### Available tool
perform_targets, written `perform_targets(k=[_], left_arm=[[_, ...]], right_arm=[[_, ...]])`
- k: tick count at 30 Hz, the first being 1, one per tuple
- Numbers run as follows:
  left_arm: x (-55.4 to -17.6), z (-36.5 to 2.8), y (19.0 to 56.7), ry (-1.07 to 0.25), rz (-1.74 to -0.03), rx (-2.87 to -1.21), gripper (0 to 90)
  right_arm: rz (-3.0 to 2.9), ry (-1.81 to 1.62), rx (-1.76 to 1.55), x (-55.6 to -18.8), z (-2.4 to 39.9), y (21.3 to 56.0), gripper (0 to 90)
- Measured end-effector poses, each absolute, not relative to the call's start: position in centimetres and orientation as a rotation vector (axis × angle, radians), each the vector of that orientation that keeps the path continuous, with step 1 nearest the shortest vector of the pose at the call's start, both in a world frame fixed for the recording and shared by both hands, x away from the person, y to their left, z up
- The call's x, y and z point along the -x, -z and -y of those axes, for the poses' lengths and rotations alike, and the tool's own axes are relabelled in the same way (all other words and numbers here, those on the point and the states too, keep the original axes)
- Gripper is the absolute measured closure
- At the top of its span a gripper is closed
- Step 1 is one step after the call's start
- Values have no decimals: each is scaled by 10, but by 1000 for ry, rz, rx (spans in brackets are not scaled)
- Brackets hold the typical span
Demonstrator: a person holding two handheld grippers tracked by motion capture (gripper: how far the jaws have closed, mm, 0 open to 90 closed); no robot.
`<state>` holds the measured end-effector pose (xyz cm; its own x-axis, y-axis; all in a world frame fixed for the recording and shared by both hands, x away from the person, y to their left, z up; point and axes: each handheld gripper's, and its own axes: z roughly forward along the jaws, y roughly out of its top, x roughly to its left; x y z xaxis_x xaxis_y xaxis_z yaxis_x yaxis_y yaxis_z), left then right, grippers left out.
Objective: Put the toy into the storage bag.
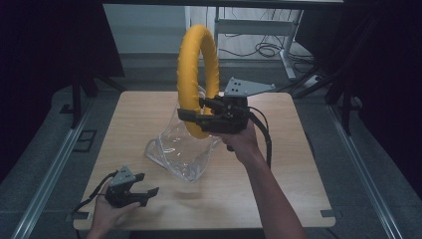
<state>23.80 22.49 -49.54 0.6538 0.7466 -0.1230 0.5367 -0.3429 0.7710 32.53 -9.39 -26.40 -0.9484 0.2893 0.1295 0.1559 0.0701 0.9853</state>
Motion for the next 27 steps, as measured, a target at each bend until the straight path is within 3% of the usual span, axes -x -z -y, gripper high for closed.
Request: perform_targets(k=[27], left_arm=[[-239,-227,497,-325,-1000,-2034,236]], right_arm=[[-2335,-2075,-464,-330,64,301,515]])
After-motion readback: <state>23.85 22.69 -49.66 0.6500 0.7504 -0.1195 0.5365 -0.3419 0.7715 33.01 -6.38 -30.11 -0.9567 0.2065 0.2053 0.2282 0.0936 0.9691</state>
